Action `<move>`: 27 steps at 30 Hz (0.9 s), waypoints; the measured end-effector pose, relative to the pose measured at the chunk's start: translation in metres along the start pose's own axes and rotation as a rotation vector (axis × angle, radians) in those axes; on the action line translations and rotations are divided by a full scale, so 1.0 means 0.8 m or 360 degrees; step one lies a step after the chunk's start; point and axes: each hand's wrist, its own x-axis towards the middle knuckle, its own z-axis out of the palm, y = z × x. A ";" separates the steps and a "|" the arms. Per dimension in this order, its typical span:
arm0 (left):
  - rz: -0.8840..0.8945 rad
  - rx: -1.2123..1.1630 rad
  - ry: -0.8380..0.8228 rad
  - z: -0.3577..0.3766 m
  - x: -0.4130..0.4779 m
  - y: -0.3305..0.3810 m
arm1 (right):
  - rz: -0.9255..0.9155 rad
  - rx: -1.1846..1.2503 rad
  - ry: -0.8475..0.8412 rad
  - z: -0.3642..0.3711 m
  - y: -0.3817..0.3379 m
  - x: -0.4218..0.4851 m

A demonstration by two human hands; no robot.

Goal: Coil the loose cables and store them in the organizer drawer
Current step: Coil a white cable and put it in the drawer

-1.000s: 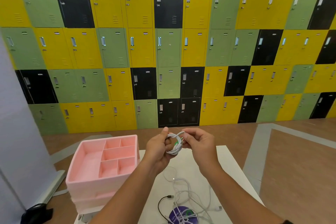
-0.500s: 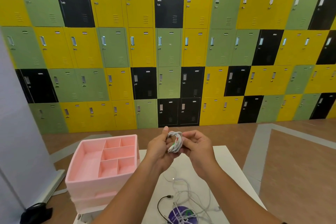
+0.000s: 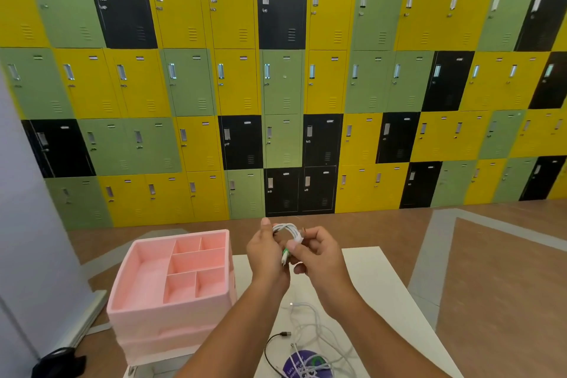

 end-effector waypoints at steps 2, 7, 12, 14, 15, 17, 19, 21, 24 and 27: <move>-0.0014 0.0025 -0.0077 -0.004 0.004 0.000 | 0.0003 0.0054 0.0040 -0.005 -0.003 0.008; -0.0020 0.0466 -0.0609 -0.028 0.017 0.014 | 0.0044 -0.0086 0.0096 -0.030 -0.014 0.021; 0.0415 0.0941 -0.0763 -0.032 0.015 0.018 | -0.0002 -0.0323 0.0017 -0.034 -0.017 0.023; 0.0486 0.0985 -0.0650 -0.030 0.017 0.015 | -0.0009 -0.0338 -0.0020 -0.030 -0.018 0.023; 0.0489 0.0985 -0.0615 -0.028 0.017 0.013 | -0.0010 -0.0348 -0.0027 -0.029 -0.018 0.023; 0.0495 0.0996 -0.0581 -0.026 0.015 0.011 | -0.0003 -0.0369 -0.0014 -0.027 -0.019 0.025; 0.0512 0.1001 -0.0583 -0.025 0.013 0.010 | 0.0018 -0.0364 0.0025 -0.027 -0.020 0.027; 0.0519 0.1005 -0.0611 -0.025 0.011 0.010 | 0.0038 -0.0369 0.0073 -0.028 -0.020 0.031; 0.0538 0.1028 -0.0687 -0.030 0.010 0.011 | 0.0038 -0.0435 0.0115 -0.033 -0.020 0.035; 0.0535 0.1051 -0.0804 -0.033 0.007 0.013 | 0.0041 -0.0434 0.0099 -0.042 -0.019 0.039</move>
